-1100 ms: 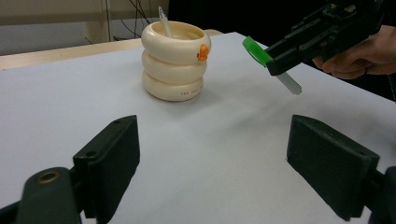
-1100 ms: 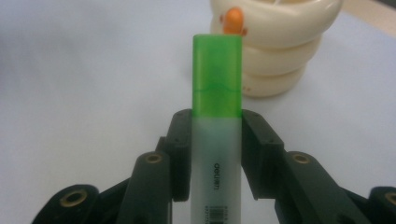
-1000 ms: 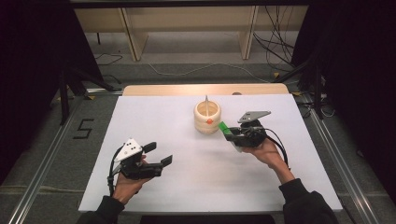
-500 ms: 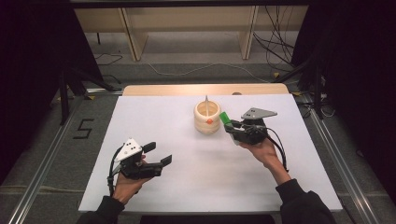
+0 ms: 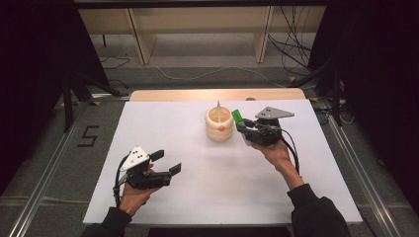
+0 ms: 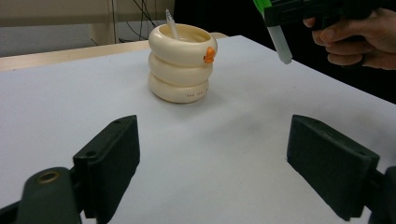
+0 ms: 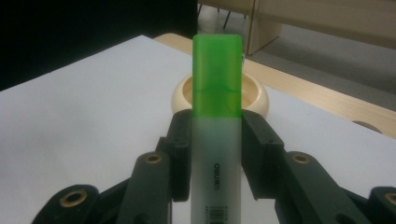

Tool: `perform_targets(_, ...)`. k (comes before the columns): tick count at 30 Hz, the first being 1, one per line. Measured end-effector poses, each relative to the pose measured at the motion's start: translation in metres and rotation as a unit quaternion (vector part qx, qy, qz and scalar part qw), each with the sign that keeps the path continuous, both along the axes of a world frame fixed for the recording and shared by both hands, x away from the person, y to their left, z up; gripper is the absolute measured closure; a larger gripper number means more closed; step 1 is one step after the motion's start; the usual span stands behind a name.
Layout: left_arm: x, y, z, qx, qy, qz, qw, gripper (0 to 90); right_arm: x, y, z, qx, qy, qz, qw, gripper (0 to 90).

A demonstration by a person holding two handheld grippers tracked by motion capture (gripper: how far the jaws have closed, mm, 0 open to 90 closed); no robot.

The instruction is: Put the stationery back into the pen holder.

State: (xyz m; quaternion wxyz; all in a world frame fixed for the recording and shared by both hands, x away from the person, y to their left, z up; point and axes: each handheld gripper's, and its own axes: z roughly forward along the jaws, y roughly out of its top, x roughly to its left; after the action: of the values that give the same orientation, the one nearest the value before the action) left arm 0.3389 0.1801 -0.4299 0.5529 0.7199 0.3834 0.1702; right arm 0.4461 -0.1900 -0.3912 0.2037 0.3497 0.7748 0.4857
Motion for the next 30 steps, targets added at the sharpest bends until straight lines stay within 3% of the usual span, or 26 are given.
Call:
perform_targets(17, 0.0, 0.001, 0.001, -0.007, -0.002, -0.001, 1.0, 16.9, 0.027, 0.021, 0.017, 0.013, -0.014, -0.025, 0.9995, 67.0)
perform_targets(30, 0.0, 0.001, 0.001, -0.009, -0.004, -0.001, 1.0, 16.9, 0.043, 0.042, 0.028, 0.007, -0.029, -0.034, 0.999, 67.0)
